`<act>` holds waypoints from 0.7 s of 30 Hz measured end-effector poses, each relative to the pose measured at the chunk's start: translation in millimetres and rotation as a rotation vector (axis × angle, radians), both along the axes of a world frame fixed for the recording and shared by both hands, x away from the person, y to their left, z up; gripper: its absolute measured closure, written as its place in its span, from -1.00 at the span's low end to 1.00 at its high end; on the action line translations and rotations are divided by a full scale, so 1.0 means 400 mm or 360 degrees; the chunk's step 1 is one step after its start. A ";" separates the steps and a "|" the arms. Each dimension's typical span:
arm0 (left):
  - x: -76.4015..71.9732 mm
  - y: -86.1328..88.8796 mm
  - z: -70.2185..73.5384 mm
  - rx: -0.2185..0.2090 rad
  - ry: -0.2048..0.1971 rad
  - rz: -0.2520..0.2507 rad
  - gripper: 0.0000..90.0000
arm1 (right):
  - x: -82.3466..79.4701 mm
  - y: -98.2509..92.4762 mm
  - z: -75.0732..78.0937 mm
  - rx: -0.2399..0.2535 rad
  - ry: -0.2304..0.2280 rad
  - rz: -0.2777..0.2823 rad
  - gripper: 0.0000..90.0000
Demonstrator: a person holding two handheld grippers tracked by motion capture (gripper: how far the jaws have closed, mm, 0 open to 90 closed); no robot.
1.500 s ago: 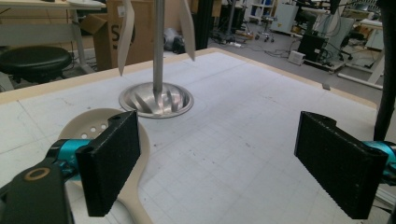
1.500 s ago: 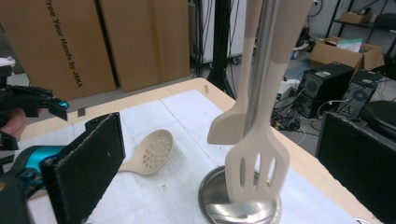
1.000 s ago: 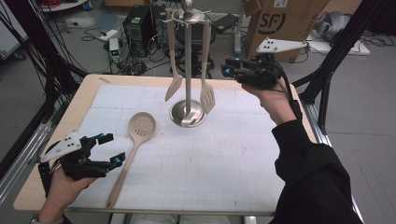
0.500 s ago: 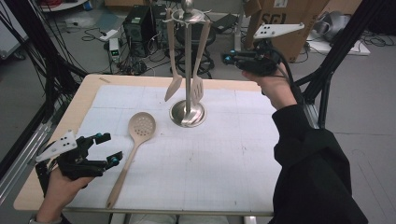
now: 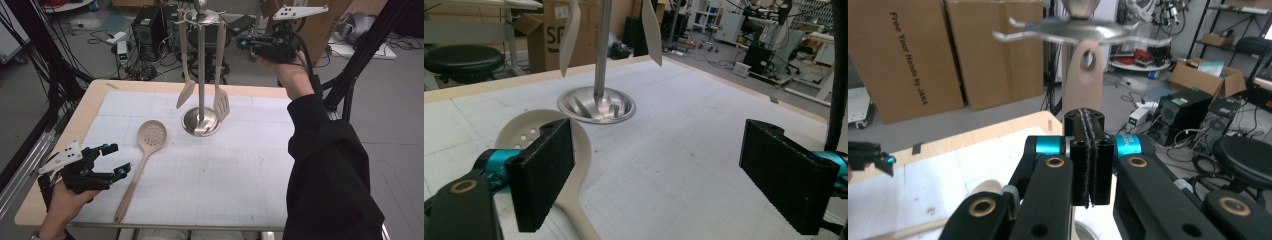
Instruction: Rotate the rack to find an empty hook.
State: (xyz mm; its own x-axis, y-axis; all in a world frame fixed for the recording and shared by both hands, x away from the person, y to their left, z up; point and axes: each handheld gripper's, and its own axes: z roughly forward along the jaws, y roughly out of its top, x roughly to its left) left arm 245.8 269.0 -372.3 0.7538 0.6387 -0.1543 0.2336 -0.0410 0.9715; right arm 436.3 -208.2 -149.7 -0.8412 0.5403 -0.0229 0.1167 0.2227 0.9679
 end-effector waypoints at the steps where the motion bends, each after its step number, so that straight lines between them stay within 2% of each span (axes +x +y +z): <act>1: 0.000 0.000 0.000 -0.0001 0.0003 0.0004 -0.67 | 0.004 0.002 0.004 0.0005 0.0001 0.0002 1.00; 12: -0.001 0.006 0.001 -0.0009 0.0000 0.0012 -0.67 | 0.032 0.020 0.030 0.0021 -0.0016 -0.0013 1.00; 21: -0.001 0.012 0.000 -0.0010 0.0001 0.0020 -0.67 | 0.043 0.038 0.043 0.0016 -0.0039 -0.0087 1.00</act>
